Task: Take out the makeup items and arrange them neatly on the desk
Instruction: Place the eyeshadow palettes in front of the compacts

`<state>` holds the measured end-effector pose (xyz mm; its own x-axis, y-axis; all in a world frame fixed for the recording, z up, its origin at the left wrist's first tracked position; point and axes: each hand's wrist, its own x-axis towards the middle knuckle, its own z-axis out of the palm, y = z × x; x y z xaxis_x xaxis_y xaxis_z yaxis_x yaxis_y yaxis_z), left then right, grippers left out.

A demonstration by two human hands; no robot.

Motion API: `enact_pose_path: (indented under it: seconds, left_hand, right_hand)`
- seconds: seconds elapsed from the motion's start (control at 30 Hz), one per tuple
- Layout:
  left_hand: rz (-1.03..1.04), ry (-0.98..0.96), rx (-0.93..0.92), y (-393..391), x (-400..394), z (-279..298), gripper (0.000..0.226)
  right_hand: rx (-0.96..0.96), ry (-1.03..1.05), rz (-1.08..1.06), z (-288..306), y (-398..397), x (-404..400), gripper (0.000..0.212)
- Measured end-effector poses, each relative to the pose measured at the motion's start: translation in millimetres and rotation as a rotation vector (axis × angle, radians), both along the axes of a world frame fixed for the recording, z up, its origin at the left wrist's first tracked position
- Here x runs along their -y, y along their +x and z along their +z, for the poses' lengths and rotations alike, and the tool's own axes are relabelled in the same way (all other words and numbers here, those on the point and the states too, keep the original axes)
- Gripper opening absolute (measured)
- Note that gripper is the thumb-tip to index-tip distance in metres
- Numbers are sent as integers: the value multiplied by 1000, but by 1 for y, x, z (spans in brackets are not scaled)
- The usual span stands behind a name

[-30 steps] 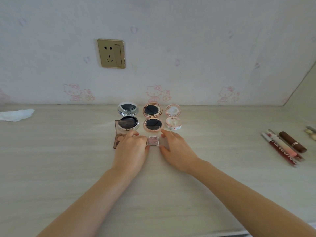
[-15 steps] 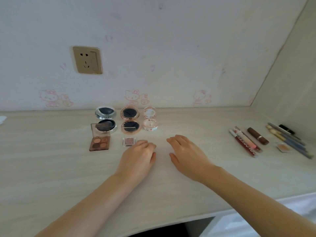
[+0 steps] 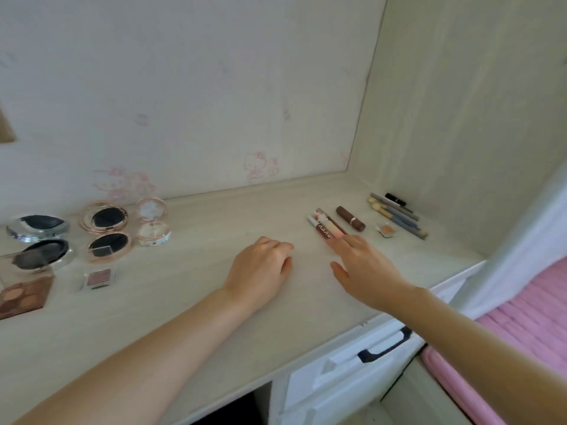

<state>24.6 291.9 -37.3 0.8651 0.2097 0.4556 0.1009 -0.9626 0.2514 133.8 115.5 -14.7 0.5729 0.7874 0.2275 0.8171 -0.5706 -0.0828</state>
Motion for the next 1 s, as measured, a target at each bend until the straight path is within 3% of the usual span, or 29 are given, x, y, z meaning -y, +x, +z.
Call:
enact_pose_path:
  seconds: [0.27,0.47,0.73,1.0]
  left_hand:
    - [-134,40,1,87,47,7,23]
    - [-218,176,-58,146,72,13,29]
    - [-221,198,-189,190,85,14,40]
    - [-213,91,-294,204,91,11,42]
  right_hand:
    - [-23,-18,-150,-3,73,59,47]
    - [-91,-33,-253,-2,126,71,40]
    - [-107,-154,-144,-2,164,62,59]
    - [-71,-196,-95,-2,172,61,33]
